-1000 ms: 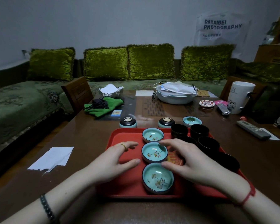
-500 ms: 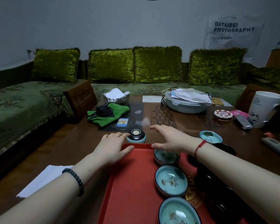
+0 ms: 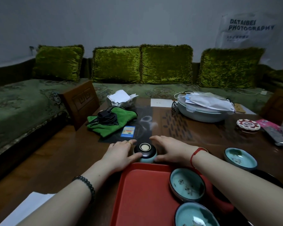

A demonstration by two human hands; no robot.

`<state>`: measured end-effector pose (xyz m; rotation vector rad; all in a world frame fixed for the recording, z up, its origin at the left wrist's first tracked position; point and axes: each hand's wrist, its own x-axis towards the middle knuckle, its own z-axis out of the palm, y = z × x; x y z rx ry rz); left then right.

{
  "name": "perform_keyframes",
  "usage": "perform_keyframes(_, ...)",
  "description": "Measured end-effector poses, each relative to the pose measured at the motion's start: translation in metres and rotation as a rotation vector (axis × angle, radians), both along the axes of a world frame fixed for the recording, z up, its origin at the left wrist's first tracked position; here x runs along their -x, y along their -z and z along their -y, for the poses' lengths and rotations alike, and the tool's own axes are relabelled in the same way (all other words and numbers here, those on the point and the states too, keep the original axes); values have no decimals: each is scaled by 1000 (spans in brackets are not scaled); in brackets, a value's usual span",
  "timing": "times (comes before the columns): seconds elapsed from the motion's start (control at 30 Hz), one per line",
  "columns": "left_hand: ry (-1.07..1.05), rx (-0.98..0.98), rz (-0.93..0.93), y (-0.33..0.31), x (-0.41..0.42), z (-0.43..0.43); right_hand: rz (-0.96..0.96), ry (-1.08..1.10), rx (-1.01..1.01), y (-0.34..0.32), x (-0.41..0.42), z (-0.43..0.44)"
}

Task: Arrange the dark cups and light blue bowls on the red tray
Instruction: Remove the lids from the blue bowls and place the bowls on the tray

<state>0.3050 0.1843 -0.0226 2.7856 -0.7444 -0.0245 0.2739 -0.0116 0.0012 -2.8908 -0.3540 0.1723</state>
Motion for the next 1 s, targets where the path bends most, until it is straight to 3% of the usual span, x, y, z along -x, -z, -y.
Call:
perform_keyframes(0.53,49,307,-151,6,-10,6,-48,-25,-286,15,-9,-1)
perform_keyframes(1.0,88,581,-152,-26,23,-4,167,-100,-457,-27,19,-3)
